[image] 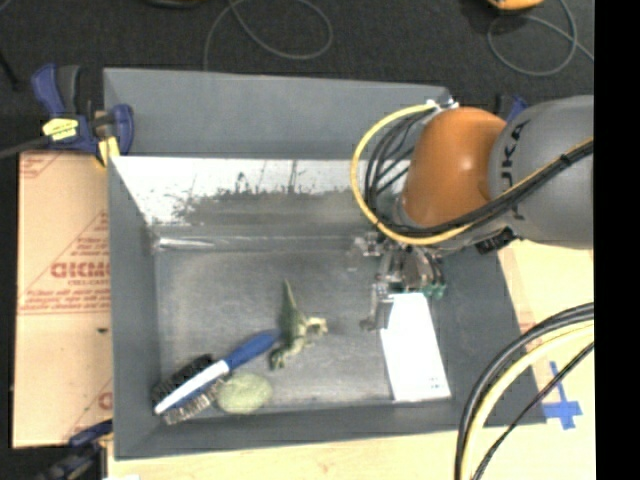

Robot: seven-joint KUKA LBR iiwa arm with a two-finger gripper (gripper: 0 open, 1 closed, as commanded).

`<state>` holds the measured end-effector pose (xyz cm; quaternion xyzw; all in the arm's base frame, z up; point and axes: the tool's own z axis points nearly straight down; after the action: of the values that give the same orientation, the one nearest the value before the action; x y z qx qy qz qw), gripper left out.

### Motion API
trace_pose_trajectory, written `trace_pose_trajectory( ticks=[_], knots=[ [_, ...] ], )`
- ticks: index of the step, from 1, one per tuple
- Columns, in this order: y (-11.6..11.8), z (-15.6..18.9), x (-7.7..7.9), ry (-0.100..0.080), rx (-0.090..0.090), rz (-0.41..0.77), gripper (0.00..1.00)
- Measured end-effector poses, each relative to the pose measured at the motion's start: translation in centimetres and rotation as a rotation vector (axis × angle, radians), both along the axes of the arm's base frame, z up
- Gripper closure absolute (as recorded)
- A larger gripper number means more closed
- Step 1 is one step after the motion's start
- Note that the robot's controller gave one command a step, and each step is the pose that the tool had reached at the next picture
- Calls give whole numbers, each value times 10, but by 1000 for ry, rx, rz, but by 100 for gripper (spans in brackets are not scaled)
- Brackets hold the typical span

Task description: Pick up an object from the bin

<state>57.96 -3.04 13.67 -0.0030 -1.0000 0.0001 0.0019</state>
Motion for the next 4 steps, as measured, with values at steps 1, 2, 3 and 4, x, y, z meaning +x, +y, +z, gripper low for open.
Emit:
trace_pose_trajectory(
  ticks=[1, 2, 3, 4],
  knots=[
    [0, 5, 2, -8, 0, 0, 0],
    [48, -44, 12, -11, -1, 352, 0],
    [76, -33, 19, -3, 1, 506, 0],
    [83, -3, 21, -11, 0, 542, 0]
  ],
)
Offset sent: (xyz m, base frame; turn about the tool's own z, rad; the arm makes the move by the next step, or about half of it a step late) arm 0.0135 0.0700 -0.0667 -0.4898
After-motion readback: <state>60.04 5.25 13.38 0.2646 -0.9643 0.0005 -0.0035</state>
